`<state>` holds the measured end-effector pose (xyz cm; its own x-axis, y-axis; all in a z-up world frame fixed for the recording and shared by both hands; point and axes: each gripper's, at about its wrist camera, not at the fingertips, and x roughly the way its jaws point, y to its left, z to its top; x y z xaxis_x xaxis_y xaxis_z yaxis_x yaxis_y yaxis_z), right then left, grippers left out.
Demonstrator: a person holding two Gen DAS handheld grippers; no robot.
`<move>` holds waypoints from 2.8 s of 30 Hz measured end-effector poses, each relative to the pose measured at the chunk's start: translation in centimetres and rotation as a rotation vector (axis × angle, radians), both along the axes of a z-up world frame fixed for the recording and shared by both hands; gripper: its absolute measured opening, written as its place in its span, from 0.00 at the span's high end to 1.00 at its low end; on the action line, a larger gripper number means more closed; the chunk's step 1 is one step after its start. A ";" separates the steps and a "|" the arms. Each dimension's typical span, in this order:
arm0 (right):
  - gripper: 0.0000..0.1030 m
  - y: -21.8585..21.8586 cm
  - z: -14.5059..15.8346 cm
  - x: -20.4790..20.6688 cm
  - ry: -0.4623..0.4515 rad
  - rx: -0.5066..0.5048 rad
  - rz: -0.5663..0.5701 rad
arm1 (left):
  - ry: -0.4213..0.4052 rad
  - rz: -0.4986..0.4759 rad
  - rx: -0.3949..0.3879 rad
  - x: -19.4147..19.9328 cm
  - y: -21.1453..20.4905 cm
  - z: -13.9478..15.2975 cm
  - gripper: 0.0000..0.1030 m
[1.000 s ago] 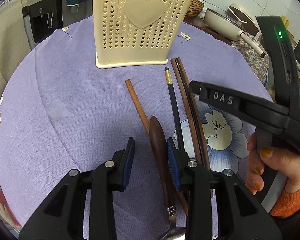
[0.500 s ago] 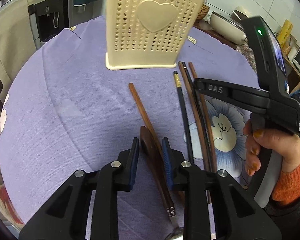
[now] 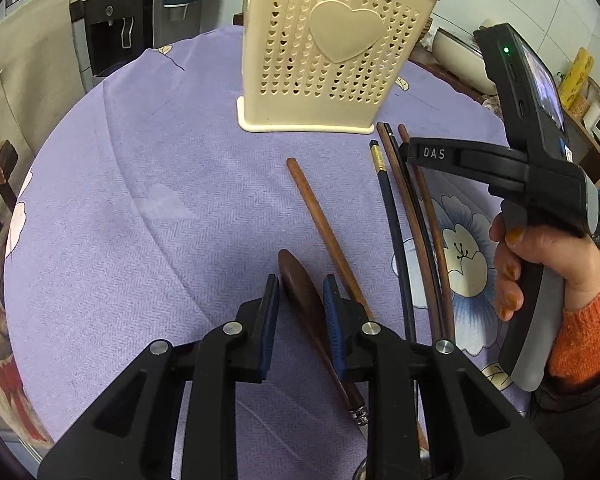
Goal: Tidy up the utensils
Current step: 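Lower the left tool over the wooden-handled spoon while the right tool approaches a brown chopstick, then close the left tool on the spoon handle while the right tool grasps and lifts the chopstick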
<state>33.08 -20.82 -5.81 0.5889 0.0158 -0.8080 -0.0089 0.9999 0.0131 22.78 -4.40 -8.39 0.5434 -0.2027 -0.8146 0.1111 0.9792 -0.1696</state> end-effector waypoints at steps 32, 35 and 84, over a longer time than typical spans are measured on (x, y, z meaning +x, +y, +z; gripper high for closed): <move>0.91 0.3 0.0 0.7 0.013 0.033 0.009 | 0.017 -0.021 0.012 0.0 -1.5 0.0 0.84; 0.91 0.4 0.0 0.7 0.011 0.031 0.011 | 0.020 -0.021 0.004 0.3 -1.3 0.0 0.84; 0.93 -4.0 11.5 -12.4 -0.328 0.225 0.144 | -0.152 -0.034 -0.065 -3.6 2.0 7.7 0.85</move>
<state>20.66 -24.85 5.74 0.7930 0.2713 -0.5454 -0.1883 0.9607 0.2041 19.16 -2.43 -0.69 0.6512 -0.2720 -0.7085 0.1726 0.9622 -0.2108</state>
